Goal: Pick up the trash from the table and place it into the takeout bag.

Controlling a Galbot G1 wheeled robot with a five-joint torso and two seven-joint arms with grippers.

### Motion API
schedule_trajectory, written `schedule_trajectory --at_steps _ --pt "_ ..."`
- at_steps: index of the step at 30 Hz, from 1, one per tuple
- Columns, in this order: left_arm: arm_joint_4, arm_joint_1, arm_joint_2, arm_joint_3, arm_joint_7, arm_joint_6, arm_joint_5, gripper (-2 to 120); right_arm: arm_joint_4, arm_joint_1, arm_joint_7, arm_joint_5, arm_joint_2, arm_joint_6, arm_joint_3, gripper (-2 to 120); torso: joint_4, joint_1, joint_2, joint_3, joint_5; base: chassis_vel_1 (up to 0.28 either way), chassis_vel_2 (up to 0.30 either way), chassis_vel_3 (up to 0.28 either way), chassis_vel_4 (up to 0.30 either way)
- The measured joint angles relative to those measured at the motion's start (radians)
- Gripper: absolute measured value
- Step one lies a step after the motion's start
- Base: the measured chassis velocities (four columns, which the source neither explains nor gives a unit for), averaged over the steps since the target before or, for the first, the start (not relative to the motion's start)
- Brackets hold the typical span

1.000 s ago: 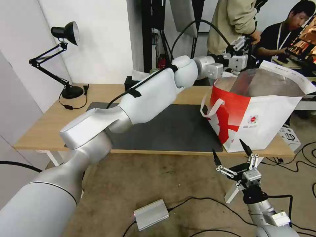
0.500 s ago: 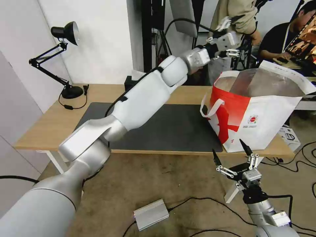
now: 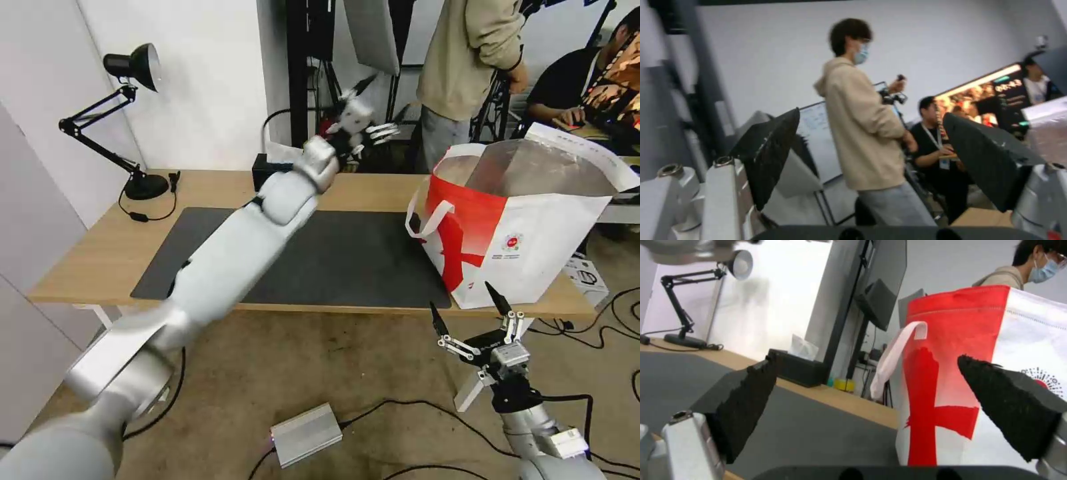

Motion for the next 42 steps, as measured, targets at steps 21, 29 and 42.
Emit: schedule_trajectory --at_steps 21,29,42 --pt "-0.434 0.515 0.279 -0.435 0.009 0.047 -0.042 85 0.0 0.0 0.0 0.0 0.0 0.0 0.0 100 0.0 0.0 0.0 0.0 0.0003 0.0 0.0 0.0 0.0" --pt "-0.564 0.799 0.287 -0.692 0.062 0.04 -0.036 89 0.0 0.0 0.0 0.0 0.0 0.0 0.0 100 0.0 0.0 0.0 0.0 0.0001 0.0 0.0 0.0 0.0" --pt "-0.67 1.079 0.176 -0.89 0.108 -0.023 -0.001 100 0.0 0.0 0.0 0.0 0.0 0.0 0.0 100 -0.0002 0.0 0.0 0.0 0.0005 0.0 0.0 0.0 0.0"
